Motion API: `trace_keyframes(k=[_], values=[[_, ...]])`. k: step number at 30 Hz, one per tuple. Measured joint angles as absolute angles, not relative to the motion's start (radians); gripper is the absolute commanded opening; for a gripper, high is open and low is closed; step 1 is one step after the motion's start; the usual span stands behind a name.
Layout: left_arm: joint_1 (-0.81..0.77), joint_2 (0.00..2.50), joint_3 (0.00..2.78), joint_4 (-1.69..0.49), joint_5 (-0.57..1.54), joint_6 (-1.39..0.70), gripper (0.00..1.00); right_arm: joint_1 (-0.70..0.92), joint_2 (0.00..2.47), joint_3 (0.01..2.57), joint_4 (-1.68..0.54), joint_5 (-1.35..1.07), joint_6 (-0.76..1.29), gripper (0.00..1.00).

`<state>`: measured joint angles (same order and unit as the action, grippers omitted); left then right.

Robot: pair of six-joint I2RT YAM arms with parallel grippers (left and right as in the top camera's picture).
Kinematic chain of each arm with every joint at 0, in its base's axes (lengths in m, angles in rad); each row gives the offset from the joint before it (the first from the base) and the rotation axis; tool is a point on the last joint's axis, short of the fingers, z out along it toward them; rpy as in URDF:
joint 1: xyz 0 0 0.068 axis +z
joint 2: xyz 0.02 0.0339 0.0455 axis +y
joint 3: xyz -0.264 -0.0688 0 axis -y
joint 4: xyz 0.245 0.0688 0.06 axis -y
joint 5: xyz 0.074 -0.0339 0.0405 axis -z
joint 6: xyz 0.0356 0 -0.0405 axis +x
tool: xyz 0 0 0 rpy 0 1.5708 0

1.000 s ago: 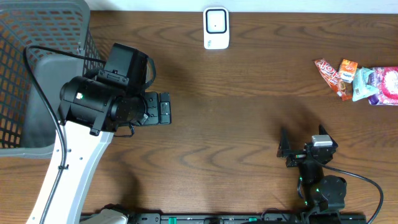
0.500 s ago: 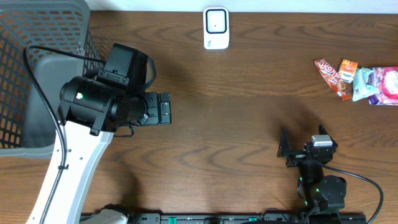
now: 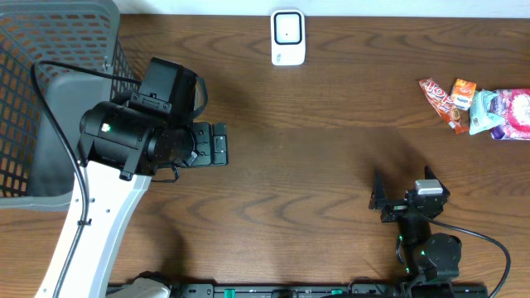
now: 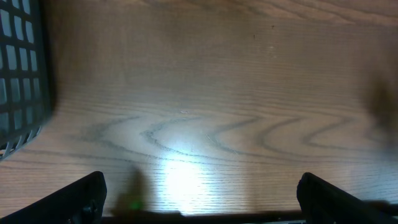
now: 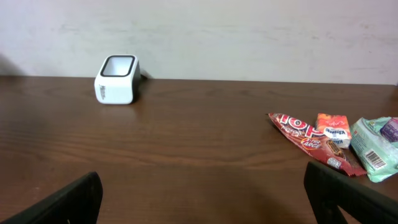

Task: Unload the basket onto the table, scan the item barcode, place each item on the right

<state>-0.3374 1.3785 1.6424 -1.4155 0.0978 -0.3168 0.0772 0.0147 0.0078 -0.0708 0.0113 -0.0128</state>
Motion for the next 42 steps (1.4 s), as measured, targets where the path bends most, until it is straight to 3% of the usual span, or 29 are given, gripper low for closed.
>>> trace_keyframes(k=[42], values=[[-0.337,1.372,1.621,-1.406,0.082,-0.289,0.98,0.077,0.015,0.008,-0.071,0.011,-0.013,0.99]])
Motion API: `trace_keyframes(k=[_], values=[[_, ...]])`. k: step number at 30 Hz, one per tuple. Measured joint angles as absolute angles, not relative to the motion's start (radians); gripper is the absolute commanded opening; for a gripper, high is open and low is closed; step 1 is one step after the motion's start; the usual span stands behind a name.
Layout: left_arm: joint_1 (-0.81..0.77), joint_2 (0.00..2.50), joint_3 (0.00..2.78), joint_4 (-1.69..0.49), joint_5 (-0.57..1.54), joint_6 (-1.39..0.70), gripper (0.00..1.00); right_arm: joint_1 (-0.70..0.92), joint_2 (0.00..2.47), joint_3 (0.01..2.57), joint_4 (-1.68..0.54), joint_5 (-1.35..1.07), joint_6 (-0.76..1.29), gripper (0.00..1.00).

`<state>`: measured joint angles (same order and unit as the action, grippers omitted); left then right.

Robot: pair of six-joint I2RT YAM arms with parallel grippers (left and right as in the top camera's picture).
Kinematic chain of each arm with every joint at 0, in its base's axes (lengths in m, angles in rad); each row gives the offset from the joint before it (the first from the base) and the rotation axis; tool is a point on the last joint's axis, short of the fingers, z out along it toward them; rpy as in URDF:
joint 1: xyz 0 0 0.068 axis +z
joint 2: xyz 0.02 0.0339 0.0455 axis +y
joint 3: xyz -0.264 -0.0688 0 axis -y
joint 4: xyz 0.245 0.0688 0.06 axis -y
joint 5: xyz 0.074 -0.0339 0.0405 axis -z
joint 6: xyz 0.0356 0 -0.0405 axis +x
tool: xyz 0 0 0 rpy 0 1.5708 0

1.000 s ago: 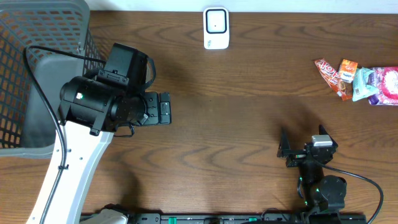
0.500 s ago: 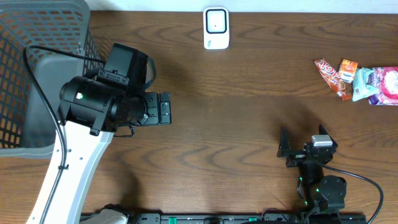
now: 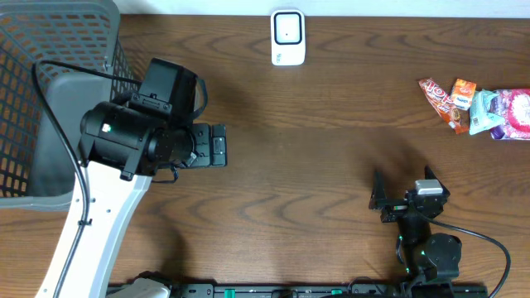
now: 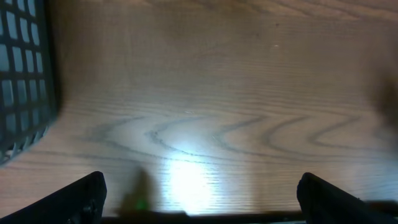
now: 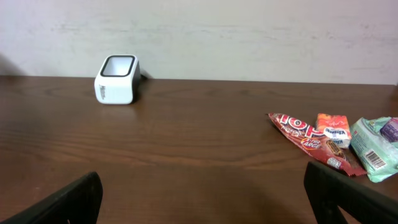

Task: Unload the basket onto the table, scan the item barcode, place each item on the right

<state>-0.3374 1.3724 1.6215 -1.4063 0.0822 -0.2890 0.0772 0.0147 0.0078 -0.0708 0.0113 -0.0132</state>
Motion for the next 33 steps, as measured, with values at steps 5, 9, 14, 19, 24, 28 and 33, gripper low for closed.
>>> trace_keyframes(k=[5,9,14,19,24,28,33], values=[[-0.337,1.315,1.492,-1.287,0.079,-0.24,0.98,0.077,0.015,0.008,-0.07,0.012,-0.013,0.99],[-0.337,1.217,1.34,-1.163,0.078,-0.217,0.98,0.077,0.015,0.008,-0.07,0.012,-0.013,0.99],[-0.337,1.074,1.148,-1.032,0.08,-0.192,0.98,0.077,0.014,0.008,-0.071,0.012,-0.014,0.99],[-0.316,0.968,1.005,-0.886,0.177,-0.079,0.98,0.077,0.012,0.008,-0.07,0.012,-0.014,0.99],[-0.246,0.874,0.878,-0.763,0.322,0.033,0.98,0.077,0.012,0.008,-0.071,0.012,-0.014,0.99],[-0.188,0.799,0.79,-0.746,0.383,0.066,0.98,0.077,0.012,0.008,-0.07,0.012,-0.015,0.99],[-0.15,0.703,0.707,-0.748,0.41,0.083,0.98,0.077,0.012,0.008,-0.071,0.012,-0.015,0.99]])
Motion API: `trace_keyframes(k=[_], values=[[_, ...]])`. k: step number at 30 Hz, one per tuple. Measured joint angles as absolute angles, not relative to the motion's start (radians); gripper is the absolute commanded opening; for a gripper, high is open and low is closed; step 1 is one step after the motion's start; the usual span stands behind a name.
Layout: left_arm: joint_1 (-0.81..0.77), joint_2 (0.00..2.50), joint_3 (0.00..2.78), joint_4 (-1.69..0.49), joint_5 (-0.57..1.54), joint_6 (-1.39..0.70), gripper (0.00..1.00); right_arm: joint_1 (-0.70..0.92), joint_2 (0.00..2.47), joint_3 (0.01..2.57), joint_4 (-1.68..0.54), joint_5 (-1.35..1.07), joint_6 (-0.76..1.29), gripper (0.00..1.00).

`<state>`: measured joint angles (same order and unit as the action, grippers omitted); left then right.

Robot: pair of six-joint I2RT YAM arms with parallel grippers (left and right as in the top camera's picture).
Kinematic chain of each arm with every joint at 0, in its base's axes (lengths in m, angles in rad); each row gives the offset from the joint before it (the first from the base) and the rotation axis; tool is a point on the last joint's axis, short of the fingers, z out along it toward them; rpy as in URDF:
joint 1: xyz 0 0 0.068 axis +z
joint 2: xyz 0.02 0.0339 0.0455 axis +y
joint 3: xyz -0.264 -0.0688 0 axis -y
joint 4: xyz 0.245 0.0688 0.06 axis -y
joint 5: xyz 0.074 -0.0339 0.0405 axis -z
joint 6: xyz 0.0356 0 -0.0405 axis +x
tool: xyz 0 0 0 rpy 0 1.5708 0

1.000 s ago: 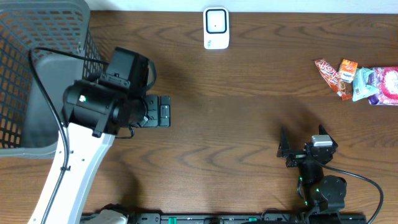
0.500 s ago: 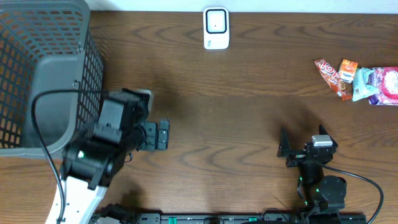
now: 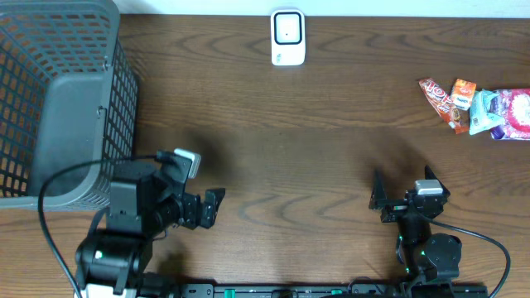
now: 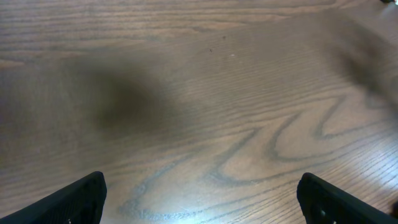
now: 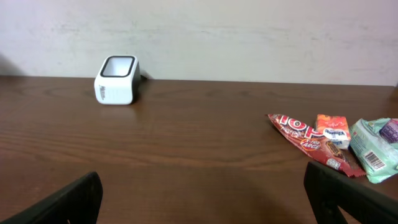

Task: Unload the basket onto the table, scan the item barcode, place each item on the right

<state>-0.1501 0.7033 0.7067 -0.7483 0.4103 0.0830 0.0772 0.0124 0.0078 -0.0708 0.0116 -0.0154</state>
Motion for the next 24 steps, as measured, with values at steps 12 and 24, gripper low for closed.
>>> trace_keyframes(k=[12,24], values=[[-0.146,0.624,0.684,-0.731,0.418,0.087,0.98,0.077,0.012,0.008,-0.071,0.012,-0.016,0.99],[-0.117,0.308,0.481,-0.549,0.421,0.087,0.98,0.077,0.012,0.008,-0.071,0.011,-0.016,0.99]])
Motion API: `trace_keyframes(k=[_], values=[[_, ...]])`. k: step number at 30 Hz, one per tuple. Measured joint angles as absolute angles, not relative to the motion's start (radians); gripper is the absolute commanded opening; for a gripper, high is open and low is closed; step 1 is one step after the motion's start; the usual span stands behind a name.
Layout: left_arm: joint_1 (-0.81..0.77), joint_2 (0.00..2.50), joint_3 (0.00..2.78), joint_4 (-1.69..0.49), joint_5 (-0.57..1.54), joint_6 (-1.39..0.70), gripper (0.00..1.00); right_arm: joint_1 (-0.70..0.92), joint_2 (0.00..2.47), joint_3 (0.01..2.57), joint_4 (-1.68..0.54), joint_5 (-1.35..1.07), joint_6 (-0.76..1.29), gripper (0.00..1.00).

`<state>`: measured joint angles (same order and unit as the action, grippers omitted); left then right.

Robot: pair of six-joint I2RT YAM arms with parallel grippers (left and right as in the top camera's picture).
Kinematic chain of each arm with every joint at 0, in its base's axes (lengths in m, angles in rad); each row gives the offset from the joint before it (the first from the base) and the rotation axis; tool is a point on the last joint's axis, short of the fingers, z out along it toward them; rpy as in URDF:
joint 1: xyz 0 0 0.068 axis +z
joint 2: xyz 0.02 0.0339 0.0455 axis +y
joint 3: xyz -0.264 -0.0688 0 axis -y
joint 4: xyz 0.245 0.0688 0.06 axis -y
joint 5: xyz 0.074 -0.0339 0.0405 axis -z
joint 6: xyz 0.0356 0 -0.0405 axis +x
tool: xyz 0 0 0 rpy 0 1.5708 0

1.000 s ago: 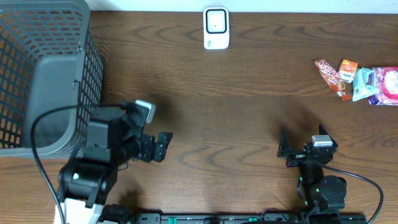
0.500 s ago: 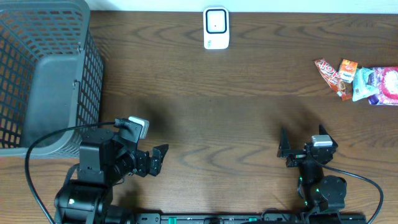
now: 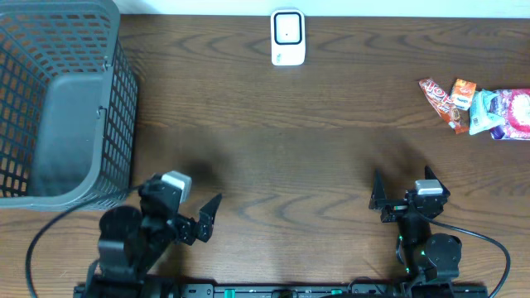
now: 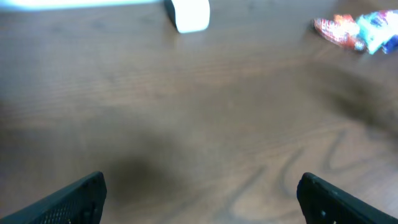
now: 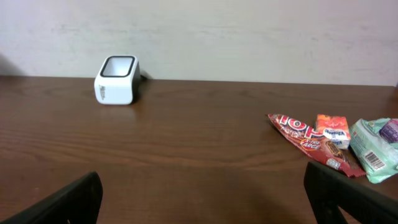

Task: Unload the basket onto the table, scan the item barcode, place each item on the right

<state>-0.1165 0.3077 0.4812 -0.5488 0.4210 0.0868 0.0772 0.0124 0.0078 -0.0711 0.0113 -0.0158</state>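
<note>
The white barcode scanner [image 3: 287, 37] stands at the table's far edge, also visible as the scanner [image 5: 116, 79] and, blurred, the scanner [image 4: 186, 12]. The snack packets [image 3: 476, 103] lie in a small heap at the far right; a red wrapper [image 5: 308, 140], an orange pack [image 5: 333, 129] and a teal packet [image 5: 373, 149] show among them. My left gripper [image 3: 199, 222] is low at the front left, open and empty, its fingers [image 4: 74, 199] wide apart. My right gripper [image 3: 403, 189] sits at the front right, open and empty, with fingers [image 5: 68, 199] far from the packets.
A grey mesh basket [image 3: 58, 99] fills the far left corner. A pale wall [image 5: 199, 31] rises behind the table's far edge. Brown wood tabletop [image 3: 315, 157] lies between the grippers, scanner and snacks.
My left arm has drawn back further to the front edge. Its camera now looks across the table at the scanner and snacks instead of down at the wood. The right arm has not moved.
My left arm was first stretched out beside the basket, gripper open over bare wood, and stood the same at the second moment. Then it had pulled back toward the front left. Now it is folded low at the front edge. The right arm and all objects stayed put.
</note>
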Motion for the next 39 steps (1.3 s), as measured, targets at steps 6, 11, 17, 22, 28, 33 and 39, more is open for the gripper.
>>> trace_keyframes(k=[6,11,17,22,28,33,39], values=[[-0.058,0.162,0.381,-0.44,0.421,0.087,0.98,0.077,0.012,0.008,-0.071,0.012,-0.016,0.99],[-0.033,0.118,0.318,-0.281,0.421,0.087,0.98,0.077,0.012,0.008,-0.071,0.011,-0.016,0.99],[-0.008,0.086,0.237,-0.056,0.421,0.086,0.98,0.077,0.012,0.008,-0.071,0.012,-0.016,0.99],[0.004,0.057,0.184,-0.006,0.398,0.067,0.98,0.077,0.012,0.008,-0.071,0.012,-0.016,0.99],[0.006,0.014,0.127,0.053,0.284,-0.018,0.98,0.077,0.012,0.008,-0.071,0.012,-0.016,0.99],[0.006,0.011,0.086,0.133,0.253,-0.037,0.98,0.077,0.012,0.008,-0.071,0.012,-0.016,0.99],[0.015,0.011,0.038,0.187,0.235,-0.05,0.98,0.077,0.012,0.008,-0.071,0.012,-0.016,0.99]])
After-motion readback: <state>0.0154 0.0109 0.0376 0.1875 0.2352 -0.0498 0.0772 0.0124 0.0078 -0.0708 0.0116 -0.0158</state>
